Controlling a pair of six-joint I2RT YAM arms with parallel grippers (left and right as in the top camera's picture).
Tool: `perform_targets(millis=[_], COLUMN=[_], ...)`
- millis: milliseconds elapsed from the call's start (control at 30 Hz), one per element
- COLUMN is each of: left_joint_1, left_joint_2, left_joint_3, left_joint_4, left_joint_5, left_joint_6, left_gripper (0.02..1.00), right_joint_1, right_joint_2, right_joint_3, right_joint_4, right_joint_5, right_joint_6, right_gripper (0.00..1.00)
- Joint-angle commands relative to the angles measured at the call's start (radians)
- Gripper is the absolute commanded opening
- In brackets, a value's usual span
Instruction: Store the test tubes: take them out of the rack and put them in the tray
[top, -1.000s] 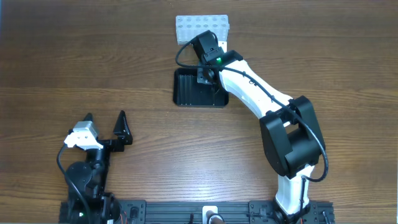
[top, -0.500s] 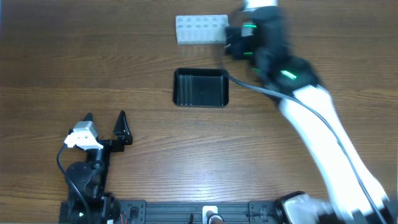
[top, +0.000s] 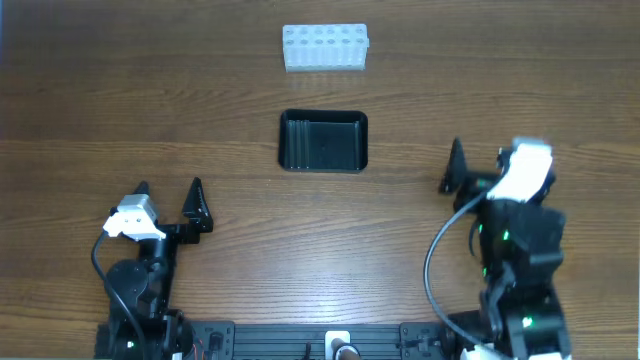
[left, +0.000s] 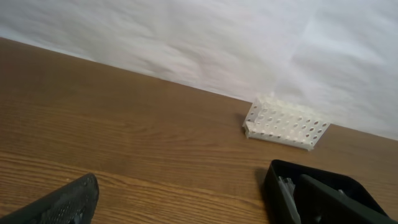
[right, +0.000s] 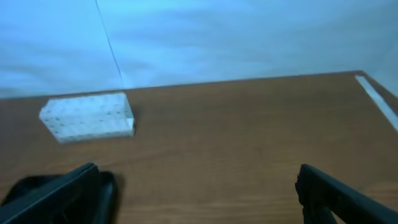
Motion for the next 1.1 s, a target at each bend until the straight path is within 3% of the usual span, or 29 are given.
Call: perform_targets(millis=[33,467,600,700,1000,1100], left_joint_1=[0.006,0.006,0.006,0.006,0.006,0.006], left_joint_2=[-0.004,-0.004,-0.004,-0.004,-0.004,-0.004], left_joint_3=[-0.005,-0.005,-0.005,-0.005,-0.005,-0.005], left_joint_4=[-0.003,-0.003,-0.003,-0.003,-0.003,-0.003], left_joint_5=[0.006,0.006,0.006,0.006,0.006,0.006], left_joint_6=[0.01,0.01,0.01,0.01,0.01,0.01], left_gripper=[1.0,1.0,0.998,1.0,1.0,1.0], right_joint_1=[-0.008,-0.008,-0.016,-0.04,-0.068,-0.071], right_joint_2=[-0.176,-0.528,-0.525,-0.525,-0.525,-0.525], right_joint_3=[-0.165,-0.465,-0.517,-0.518,-0.526,-0.562], right_joint_4=[0.034,0.051,0.08,0.092,0.107,0.193], right_joint_5=[-0.004,-0.005,-0.021,-0.08,-0.087,-0.087], right_joint_6=[-0.029,-0.096,-0.126,-0.145,-0.146,-0.143], right_gripper=[0.991,0.991,0.991,0.993,0.991,0.991])
